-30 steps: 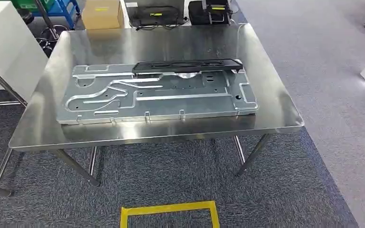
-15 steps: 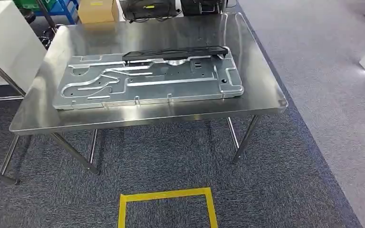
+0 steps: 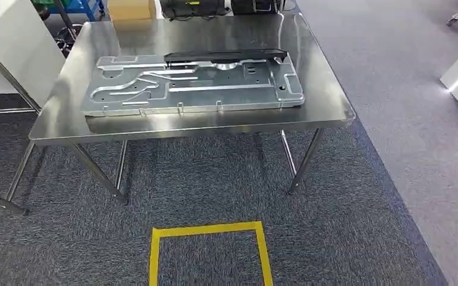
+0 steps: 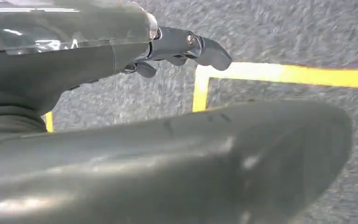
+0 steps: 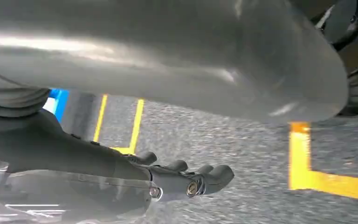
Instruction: Take the parts from the cabinet and place them on the table.
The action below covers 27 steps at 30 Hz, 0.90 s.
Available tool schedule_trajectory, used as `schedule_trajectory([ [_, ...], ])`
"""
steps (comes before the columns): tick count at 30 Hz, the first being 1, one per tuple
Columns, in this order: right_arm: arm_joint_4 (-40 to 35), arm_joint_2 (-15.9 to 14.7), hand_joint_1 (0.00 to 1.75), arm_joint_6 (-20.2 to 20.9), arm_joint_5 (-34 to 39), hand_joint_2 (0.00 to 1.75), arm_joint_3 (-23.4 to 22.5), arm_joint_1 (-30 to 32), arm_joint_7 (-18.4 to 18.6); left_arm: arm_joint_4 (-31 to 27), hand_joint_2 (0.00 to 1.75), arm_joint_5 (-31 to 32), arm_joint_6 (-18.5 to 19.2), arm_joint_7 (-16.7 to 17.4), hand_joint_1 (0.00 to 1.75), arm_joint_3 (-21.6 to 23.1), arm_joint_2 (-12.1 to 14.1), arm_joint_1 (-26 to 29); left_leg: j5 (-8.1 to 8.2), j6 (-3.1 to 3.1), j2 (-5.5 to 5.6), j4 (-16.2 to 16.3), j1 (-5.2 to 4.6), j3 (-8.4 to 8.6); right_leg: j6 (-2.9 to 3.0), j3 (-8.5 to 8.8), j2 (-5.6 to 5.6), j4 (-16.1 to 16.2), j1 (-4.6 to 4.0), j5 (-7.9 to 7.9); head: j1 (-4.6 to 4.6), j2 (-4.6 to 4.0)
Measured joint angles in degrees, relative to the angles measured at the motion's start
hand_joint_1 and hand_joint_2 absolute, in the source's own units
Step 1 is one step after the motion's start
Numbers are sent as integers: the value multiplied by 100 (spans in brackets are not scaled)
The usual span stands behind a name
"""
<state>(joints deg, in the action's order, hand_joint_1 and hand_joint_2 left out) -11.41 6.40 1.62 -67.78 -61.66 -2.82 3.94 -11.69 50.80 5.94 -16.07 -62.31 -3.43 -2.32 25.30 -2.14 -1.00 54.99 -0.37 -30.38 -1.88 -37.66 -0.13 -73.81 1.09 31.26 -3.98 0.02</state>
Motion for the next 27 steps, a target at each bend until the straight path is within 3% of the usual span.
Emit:
schedule_trajectory([
  [1,0,11,0,-20,-13,0,19,-11,43,0,0,0,-11,-28,0,-9,0,-9,-40,20,0,70,7,-123,-12,281,0,328,20,-232,-2,0],
  [2,0,17,0,-41,-17,0,28,-20,72,0,0,0,-11,-50,0,-15,0,-16,-66,45,2,134,20,-217,-11,631,-1,800,30,-327,-2,0],
  [3,0,31,0,-52,-24,0,35,-31,76,0,0,0,-11,-61,0,-22,0,-25,-82,68,5,198,21,-278,-5,951,0,1250,33,-258,-2,0],
  [4,0,39,0,-59,-35,0,46,-51,89,0,0,0,-11,-72,0,-33,13,-29,-102,103,3,271,2,-354,23,1193,5,1704,-15,-56,-2,0],
  [5,2,50,0,-61,-39,0,61,-49,92,0,0,0,-11,-76,0,-37,18,-26,-149,154,0,276,3,-385,74,1185,15,1758,-27,1,-4,0],
  [7,4,79,0,-61,-50,0,68,-56,94,0,0,0,-11,-79,0,-48,26,-38,-242,225,-1,257,18,-406,153,1120,11,1741,-50,-55,-7,0],
  [8,9,87,0,-63,-50,0,68,-49,98,0,0,0,-11,-79,0,-52,35,-30,-272,255,0,256,4,-419,193,1092,10,1767,-22,-94,-4,0],
  [9,20,109,0,-81,-48,0,70,-66,94,0,0,0,-11,-81,0,-72,59,-26,-152,291,29,322,39,-491,267,1019,-31,1779,-1,-184,-7,0],
  [10,20,107,0,-96,-48,0,70,-79,48,0,0,0,-11,-87,0,-81,59,-27,224,322,39,599,44,-612,317,938,-32,1778,-5,-244,-7,0],
  [11,17,107,0,-101,-48,0,70,-78,9,0,0,0,-7,-92,0,-85,59,-24,446,338,39,839,58,-674,324,898,-35,1778,-14,-281,-7,0],
  [12,20,109,0,-103,-44,0,70,-76,-53,0,0,0,-2,-94,0,-98,59,-25,853,372,40,1430,74,-817,340,800,-41,1775,-33,-355,-7,0],
  [13,20,109,0,-103,-44,0,70,-75,-83,0,0,-4,4,-100,0,-111,59,-34,998,388,40,1801,81,-876,341,716,-41,1764,-48,-415,-4,0],
  [14,20,109,0,-103,-44,0,70,-75,-112,0,0,-4,11,-116,0,-122,59,-40,987,389,40,1958,83,-865,337,657,-41,1751,-56,-453,-7,0],
  [15,20,107,0,-94,-33,0,70,-76,-149,0,0,-9,39,-153,0,-135,59,-51,771,382,43,1918,83,-708,329,543,-41,1722,-64,-519,-7,0],
  [17,17,103,0,-94,-17,0,70,-82,-144,0,0,0,99,-205,0,-140,59,-82,358,338,43,1190,82,-143,305,391,-37,1670,-71,-598,-7,0],
  [18,17,96,0,-96,-9,0,70,-95,-117,0,0,0,114,-223,0,-140,59,-111,312,298,46,667,81,229,287,336,-35,1649,-76,-641,-7,0],
  [19,20,90,0,-98,-2,0,70,-107,-92,0,0,9,131,-234,0,-140,57,-146,526,251,53,217,54,478,252,300,-34,1640,-91,-684,-7,0],
  [20,20,83,0,-96,4,0,70,-109,-79,0,0,20,151,-253,0,-140,57,-167,573,222,54,-25,36,600,209,290,-42,1637,-91,-731,-4,0],
  [23,17,35,0,-44,11,0,70,-115,-26,0,0,103,168,-253,0,-138,37,-166,454,100,46,-16,12,479,101,277,-51,1686,-83,-890,-4,0],
  [24,17,6,0,-41,13,0,70,-122,-5,2,0,129,168,-236,0,-135,11,-175,369,57,-4,-51,56,443,72,241,-25,1605,-56,-767,-4,0],
  [26,17,-13,0,-65,28,0,68,-116,4,2,0,162,168,-184,0,-127,11,-191,263,-32,2,-49,51,309,39,91,-3,1132,-49,-149,-4,0],
  [27,17,-22,0,-74,41,0,68,-113,-2,2,0,186,164,-153,0,-127,7,-191,193,-41,4,-33,43,209,26,-59,1,595,-41,236,-4,0],
])
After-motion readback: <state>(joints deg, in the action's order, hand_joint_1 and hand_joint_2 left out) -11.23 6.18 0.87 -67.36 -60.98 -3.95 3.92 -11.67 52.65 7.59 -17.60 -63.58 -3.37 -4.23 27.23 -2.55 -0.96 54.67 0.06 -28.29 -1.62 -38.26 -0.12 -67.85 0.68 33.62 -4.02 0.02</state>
